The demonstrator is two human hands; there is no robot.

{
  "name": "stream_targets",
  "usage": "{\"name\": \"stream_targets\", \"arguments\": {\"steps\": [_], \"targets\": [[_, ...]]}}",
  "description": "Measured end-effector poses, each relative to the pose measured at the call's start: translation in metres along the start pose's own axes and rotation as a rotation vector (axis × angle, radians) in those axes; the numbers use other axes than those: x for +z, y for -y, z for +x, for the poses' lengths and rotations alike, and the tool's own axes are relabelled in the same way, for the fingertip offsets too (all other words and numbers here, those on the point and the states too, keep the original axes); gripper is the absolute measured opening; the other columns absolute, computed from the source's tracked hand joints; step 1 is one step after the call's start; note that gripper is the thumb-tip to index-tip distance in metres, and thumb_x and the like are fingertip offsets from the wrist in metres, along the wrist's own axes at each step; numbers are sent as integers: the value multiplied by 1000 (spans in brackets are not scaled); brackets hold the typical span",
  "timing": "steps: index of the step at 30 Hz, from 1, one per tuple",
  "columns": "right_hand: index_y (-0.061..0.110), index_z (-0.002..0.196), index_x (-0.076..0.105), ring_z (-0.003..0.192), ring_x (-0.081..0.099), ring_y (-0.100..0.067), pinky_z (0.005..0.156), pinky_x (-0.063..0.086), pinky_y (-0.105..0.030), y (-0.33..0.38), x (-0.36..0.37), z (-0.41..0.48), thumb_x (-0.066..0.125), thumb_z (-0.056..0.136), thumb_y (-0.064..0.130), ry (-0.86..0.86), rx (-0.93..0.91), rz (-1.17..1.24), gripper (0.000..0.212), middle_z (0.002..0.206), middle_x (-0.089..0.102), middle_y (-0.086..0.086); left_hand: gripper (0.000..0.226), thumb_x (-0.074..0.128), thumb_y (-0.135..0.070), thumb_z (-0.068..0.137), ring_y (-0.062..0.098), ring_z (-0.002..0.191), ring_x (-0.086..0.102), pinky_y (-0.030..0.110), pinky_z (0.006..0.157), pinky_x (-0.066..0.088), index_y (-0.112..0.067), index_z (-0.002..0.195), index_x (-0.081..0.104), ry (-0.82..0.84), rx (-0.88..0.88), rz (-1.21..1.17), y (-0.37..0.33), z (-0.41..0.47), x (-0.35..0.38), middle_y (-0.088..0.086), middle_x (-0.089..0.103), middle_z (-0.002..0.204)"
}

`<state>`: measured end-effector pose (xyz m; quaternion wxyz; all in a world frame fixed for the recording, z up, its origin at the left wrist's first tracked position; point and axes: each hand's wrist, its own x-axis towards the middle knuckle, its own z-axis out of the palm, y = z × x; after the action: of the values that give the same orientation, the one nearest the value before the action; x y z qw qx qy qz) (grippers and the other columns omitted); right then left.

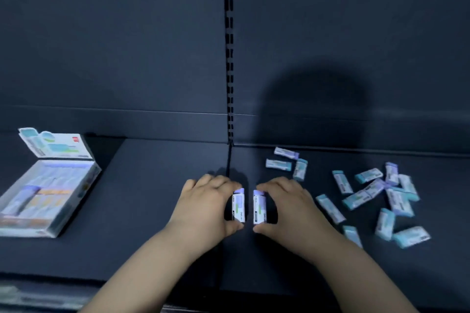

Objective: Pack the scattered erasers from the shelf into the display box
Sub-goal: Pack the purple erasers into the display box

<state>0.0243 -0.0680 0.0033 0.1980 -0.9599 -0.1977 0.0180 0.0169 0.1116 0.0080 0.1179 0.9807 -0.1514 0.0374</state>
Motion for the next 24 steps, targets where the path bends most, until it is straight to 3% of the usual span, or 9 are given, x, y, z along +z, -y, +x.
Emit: {"name": "stream_targets", "arguments": {"steps": [11,24], "targets": [[33,133,38,119,34,-7,103,28,-24,90,24,11,71,72,46,-18,69,18,71,128,38,14,65,63,-53,77,5,122,34,17,91,17,-38,135,38,5,108,-56,70,-34,-29,-19,42,133],[33,127,45,115,36,-6,100,26,-22,128,41,25,73,69,44,58,-77,130,65,121,40,16,65,63,-55,76,8,122,37,18,99,21,-37,134,41,-2,-36,-35,94,-75,-43,-14,44,131]]}}
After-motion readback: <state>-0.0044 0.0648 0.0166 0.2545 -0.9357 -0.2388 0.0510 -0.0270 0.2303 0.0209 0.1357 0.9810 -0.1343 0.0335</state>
